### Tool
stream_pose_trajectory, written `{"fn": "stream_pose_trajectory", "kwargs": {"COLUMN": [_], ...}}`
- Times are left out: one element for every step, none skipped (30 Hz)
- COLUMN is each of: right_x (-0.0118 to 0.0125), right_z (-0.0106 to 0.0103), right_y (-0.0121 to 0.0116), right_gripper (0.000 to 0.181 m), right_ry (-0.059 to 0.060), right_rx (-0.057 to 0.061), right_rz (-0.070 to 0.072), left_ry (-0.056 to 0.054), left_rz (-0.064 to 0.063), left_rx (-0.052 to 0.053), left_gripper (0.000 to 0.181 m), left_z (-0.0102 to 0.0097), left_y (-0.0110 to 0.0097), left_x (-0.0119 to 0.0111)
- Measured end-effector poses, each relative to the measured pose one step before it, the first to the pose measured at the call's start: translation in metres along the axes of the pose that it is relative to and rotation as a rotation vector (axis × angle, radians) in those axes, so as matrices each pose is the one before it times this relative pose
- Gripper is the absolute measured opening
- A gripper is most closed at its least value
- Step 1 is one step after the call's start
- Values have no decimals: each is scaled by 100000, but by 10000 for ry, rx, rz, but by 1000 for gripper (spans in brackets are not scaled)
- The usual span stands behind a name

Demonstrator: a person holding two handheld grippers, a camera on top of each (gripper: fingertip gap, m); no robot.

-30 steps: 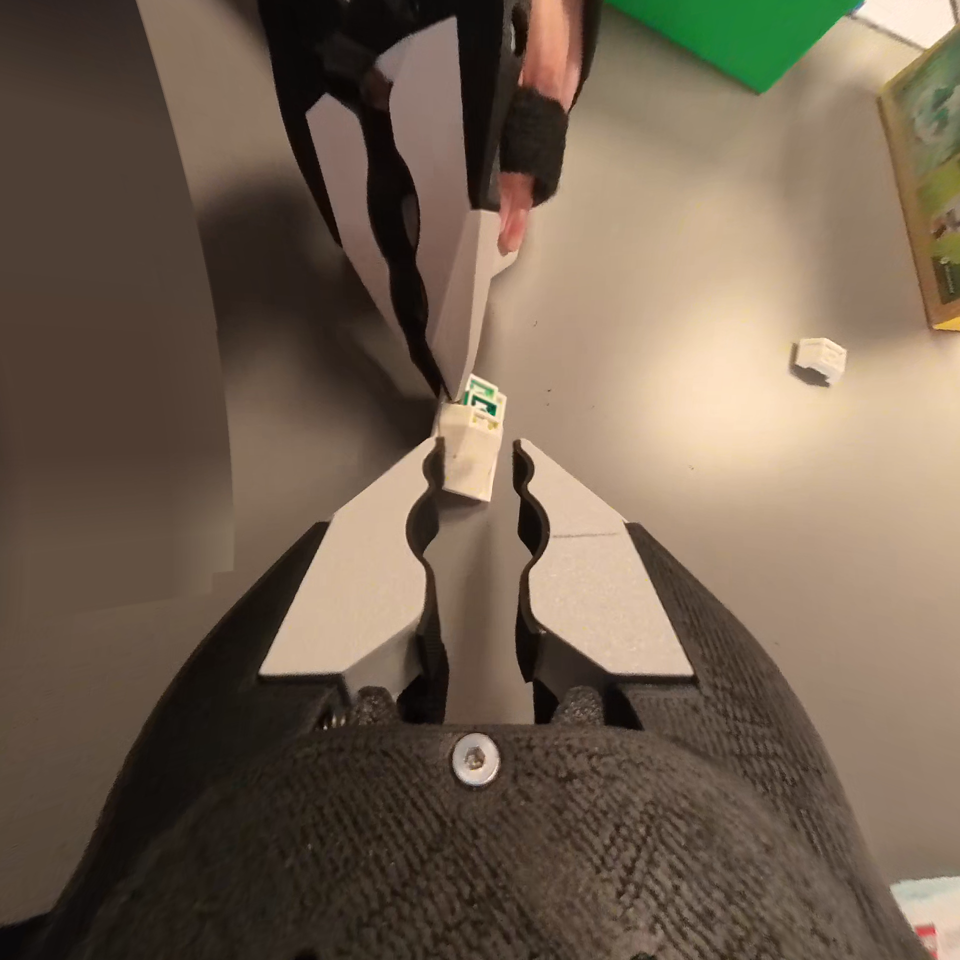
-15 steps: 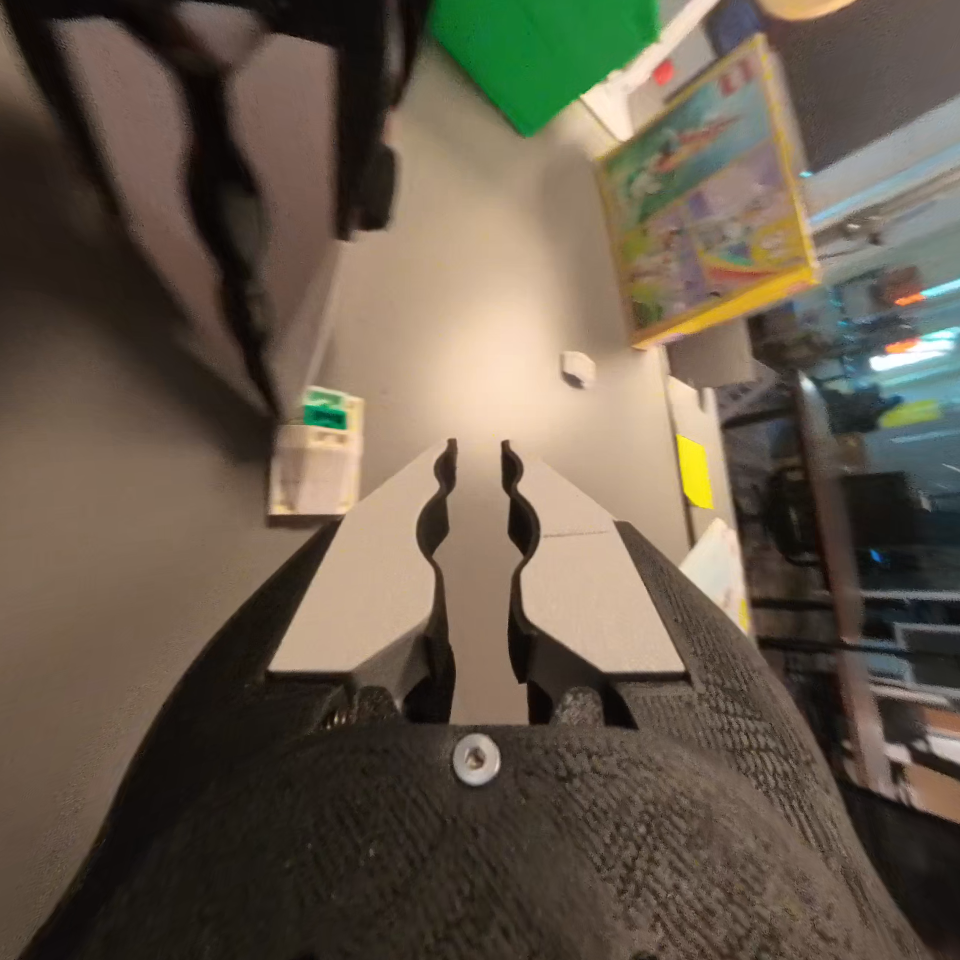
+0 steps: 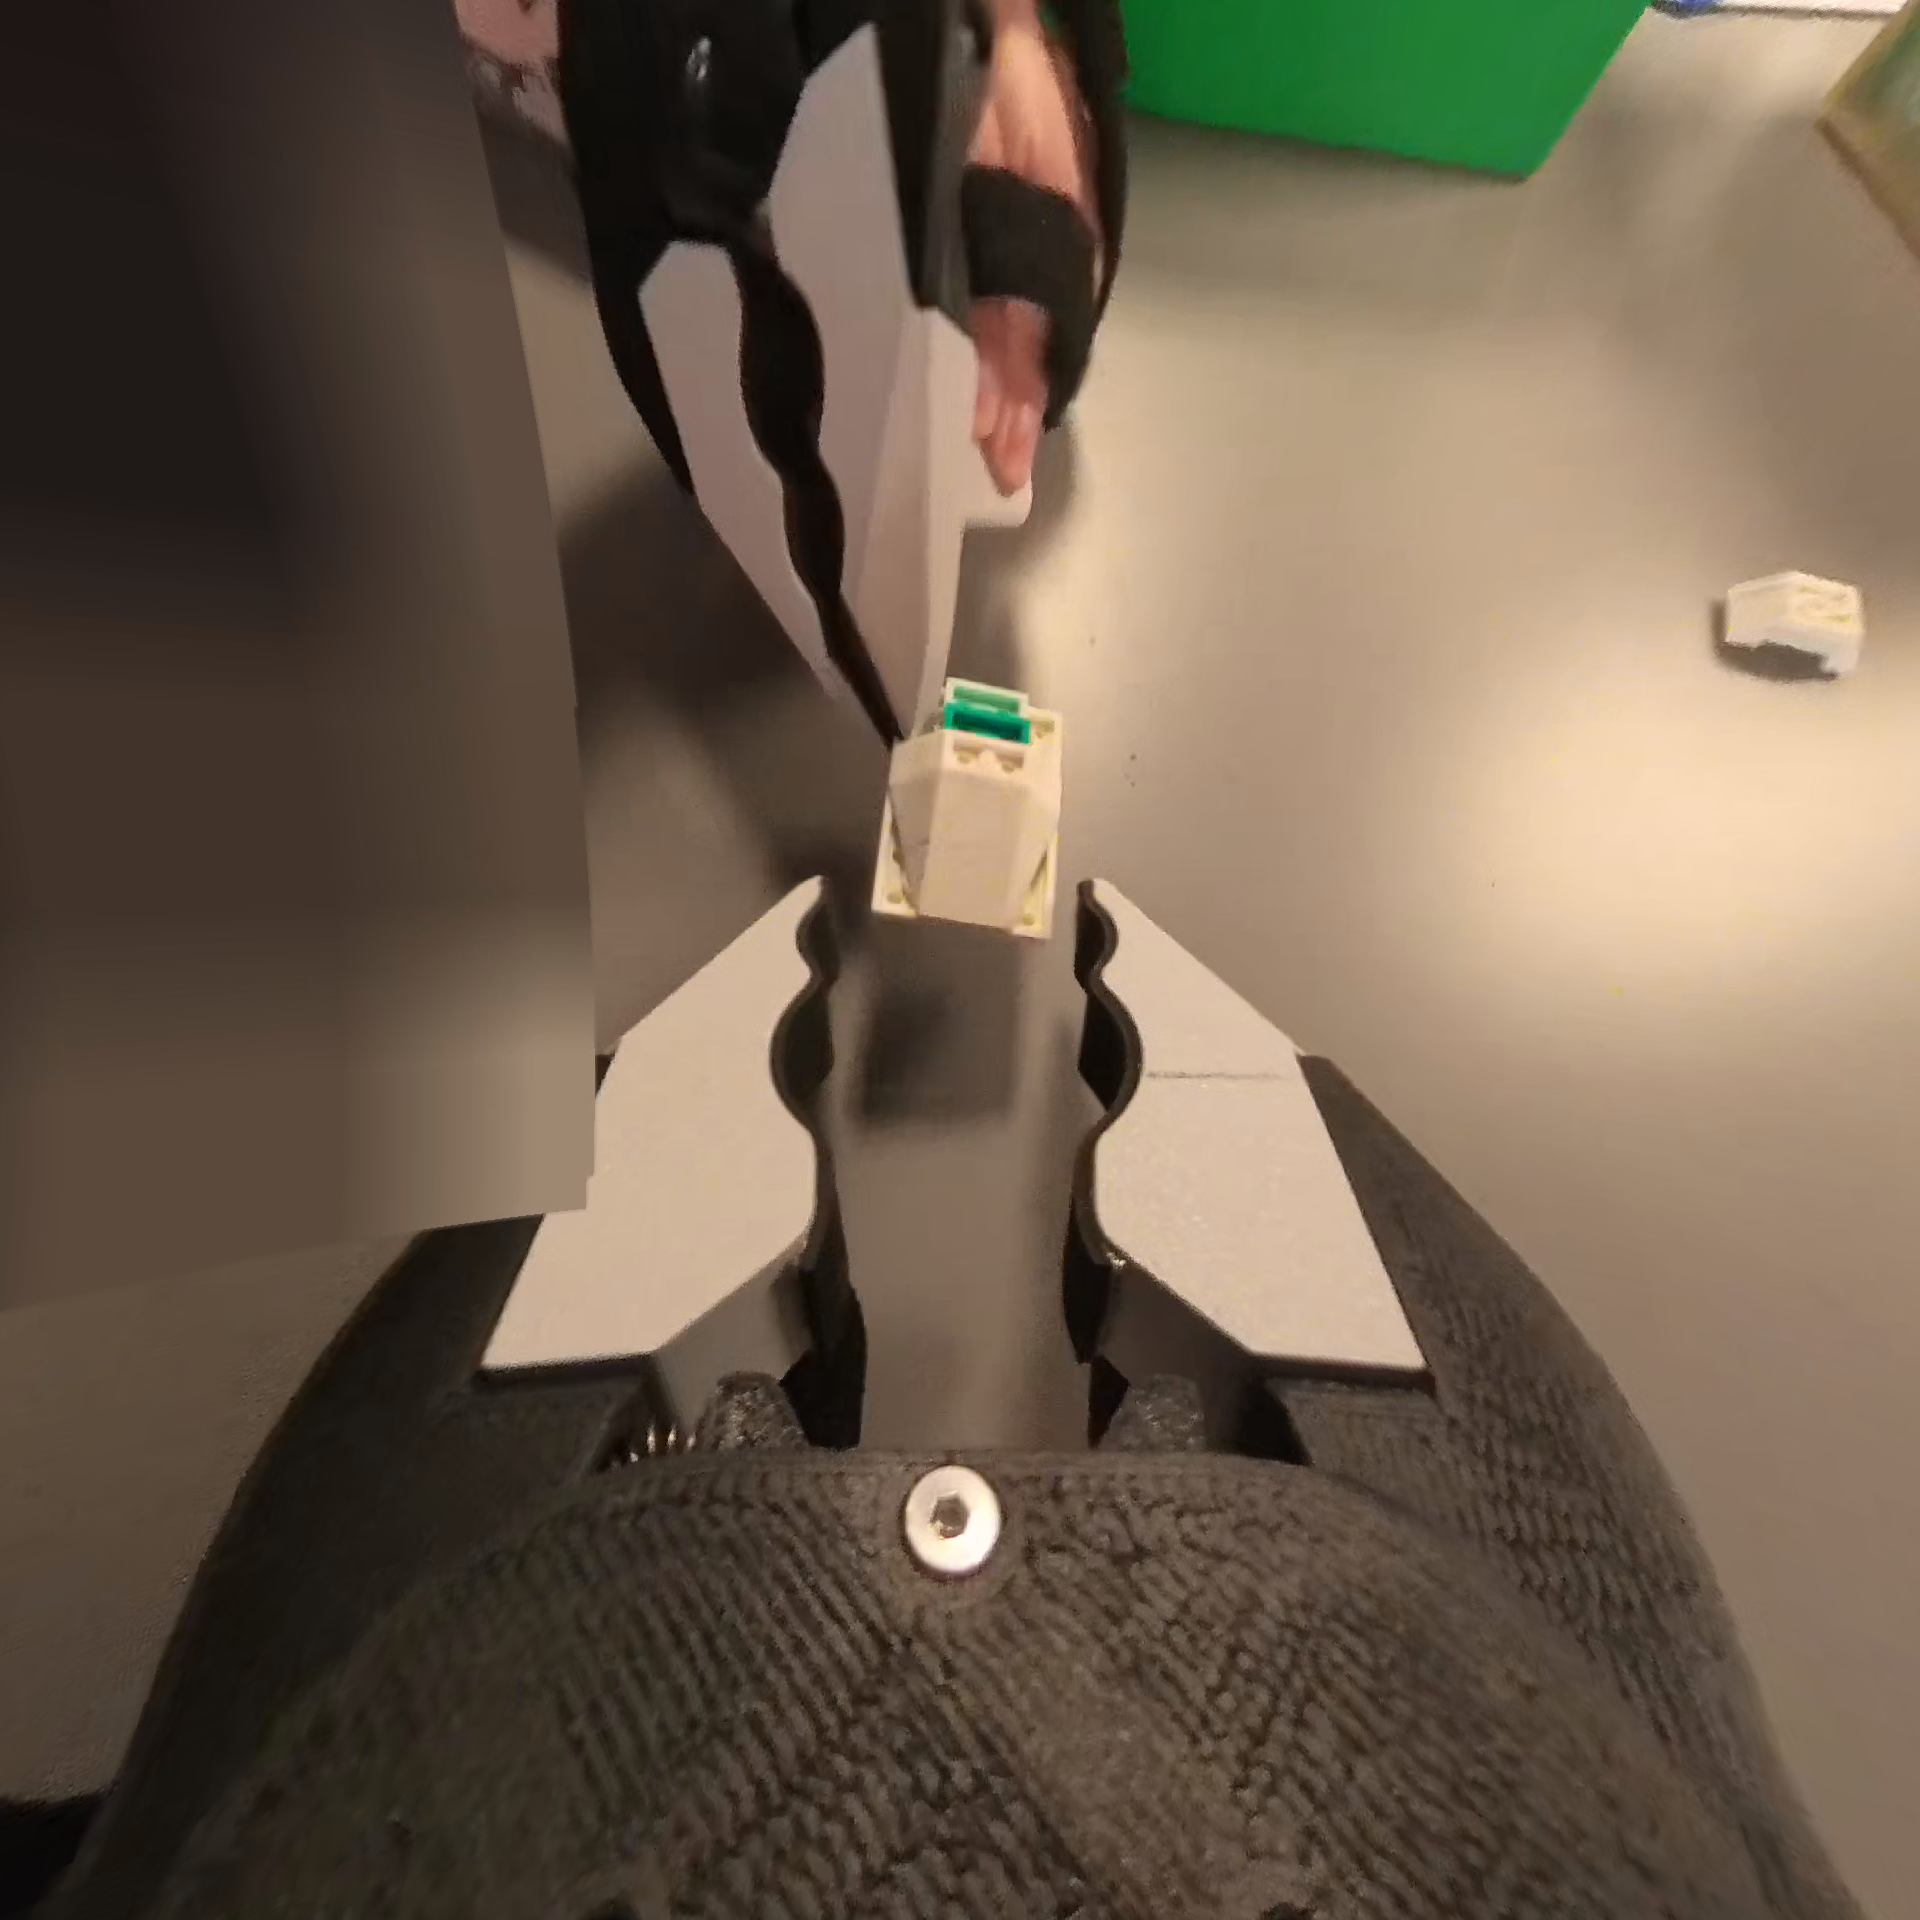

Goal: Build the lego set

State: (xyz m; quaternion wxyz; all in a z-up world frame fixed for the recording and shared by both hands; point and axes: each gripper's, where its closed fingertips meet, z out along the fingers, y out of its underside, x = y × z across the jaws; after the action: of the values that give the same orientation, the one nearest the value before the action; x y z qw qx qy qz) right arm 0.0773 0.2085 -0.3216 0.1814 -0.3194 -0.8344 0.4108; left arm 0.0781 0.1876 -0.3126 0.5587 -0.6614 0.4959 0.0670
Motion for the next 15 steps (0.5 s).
{"fn": "stream_pose_trajectory", "kwargs": {"right_x": [37,202,352,522,631,700,637,588,646,595,492,476,479,281,170], "right_z": [199,167,100,24,-44,-64,-20,43,85,95,83,68,15,-47,-88], "right_y": [-215,-271,-272,-366,-491,-573,-548,-447,-376,-344,-253,-193,-203,-291,-360], "right_gripper": [36,32,32,32,32,32,32,32,31,31,31,32,32,32,32], "right_ry": [186,293,353,422,517,609,614,608,691,699,604,551,511,349,254], "right_rx": [21,46,79,195,332,403,356,241,178,159,79,26,56,138,186], "right_rz": [-354,-393,-314,-232,-237,-258,-283,-339,-408,-439,-409,-368,-340,-309,-247], "left_ry": [37,20,-121,-243,-267,-240,-150,-108,-131,-67,56,18,27,-59,47], "left_rz": [-271,-261,-250,-254,-320,-439,-562,-667,-732,-753,-705,-682,-680,-723,-727], "left_rx": [237,169,40,57,123,166,197,210,196,229,275,312,322,311,212], "left_gripper": [2,2,2,2,2,3,3,3,3,3,5,8,12,25,29], "left_z": [-225,-236,-215,-213,-232,-212,-214,-202,-195,-197,-215,-222,-210,-139,-96], "left_y": [-246,-141,65,61,-62,-146,-215,-230,-211,-260,-324,-380,-406,-397,-255], "left_x": [-211,-217,-399,-584,-677,-715,-670,-650,-721,-624,-419,-439,-395,-512,-380]}}
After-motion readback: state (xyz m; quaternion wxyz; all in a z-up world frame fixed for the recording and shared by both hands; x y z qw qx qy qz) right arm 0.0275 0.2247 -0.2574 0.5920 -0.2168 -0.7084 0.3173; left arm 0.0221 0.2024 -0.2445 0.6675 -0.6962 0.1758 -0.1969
